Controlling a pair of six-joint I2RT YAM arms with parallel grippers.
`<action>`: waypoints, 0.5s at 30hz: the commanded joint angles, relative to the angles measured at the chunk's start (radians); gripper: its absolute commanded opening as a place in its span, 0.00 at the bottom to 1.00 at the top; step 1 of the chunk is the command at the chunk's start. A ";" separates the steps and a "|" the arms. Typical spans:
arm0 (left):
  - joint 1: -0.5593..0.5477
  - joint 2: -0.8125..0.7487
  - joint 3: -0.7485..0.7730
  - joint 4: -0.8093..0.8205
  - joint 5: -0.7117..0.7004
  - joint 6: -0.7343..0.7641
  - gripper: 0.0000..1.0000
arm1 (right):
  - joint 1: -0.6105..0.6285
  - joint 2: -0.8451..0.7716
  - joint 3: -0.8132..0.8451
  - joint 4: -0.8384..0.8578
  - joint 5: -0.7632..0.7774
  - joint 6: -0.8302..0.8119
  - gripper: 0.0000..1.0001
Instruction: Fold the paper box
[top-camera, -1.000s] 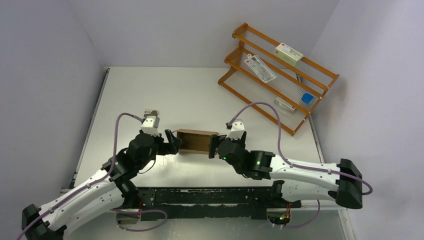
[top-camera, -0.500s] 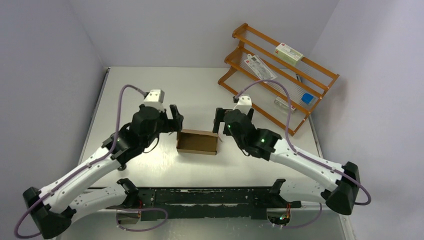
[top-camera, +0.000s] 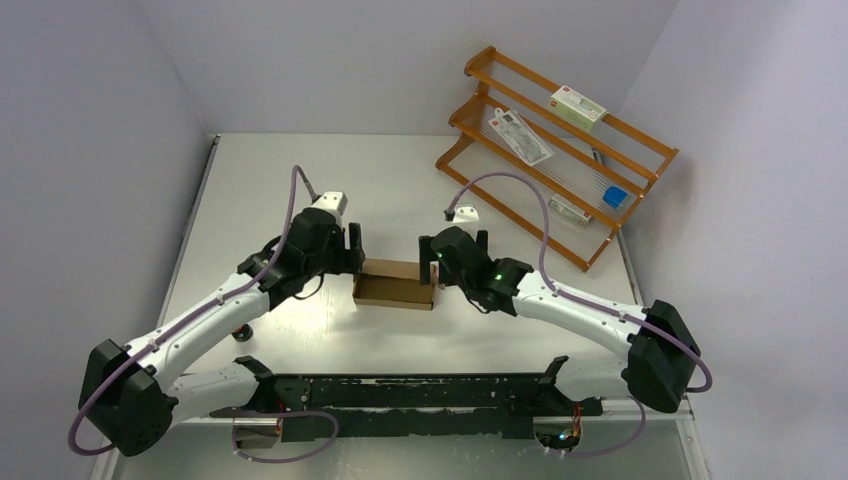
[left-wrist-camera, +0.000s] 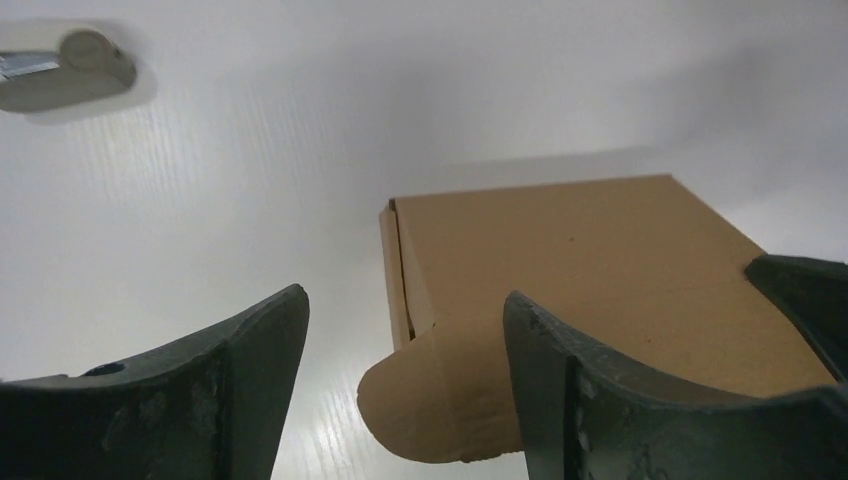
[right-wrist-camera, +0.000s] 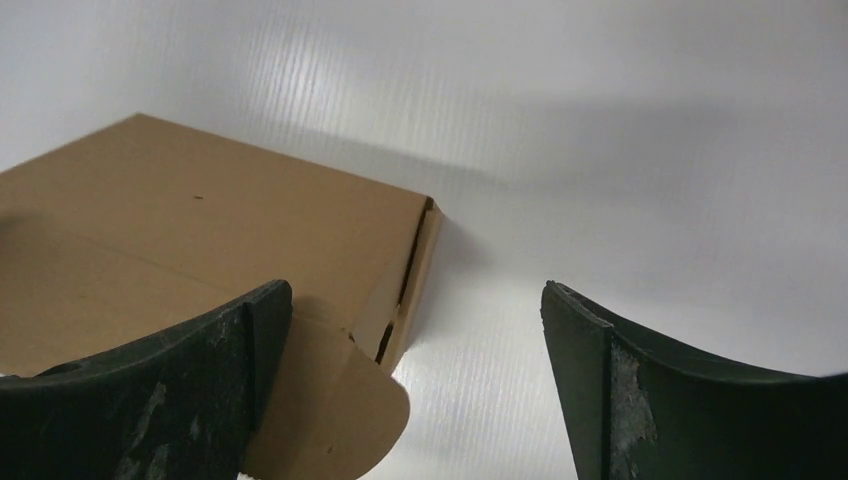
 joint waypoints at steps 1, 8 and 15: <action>0.006 -0.023 -0.054 0.057 0.109 0.002 0.74 | -0.007 -0.004 -0.075 0.061 -0.049 0.015 1.00; 0.006 -0.032 -0.202 0.127 0.175 -0.050 0.64 | -0.007 -0.014 -0.203 0.164 -0.099 0.061 1.00; 0.006 -0.044 -0.287 0.177 0.168 -0.072 0.60 | -0.007 -0.009 -0.299 0.264 -0.133 0.091 0.97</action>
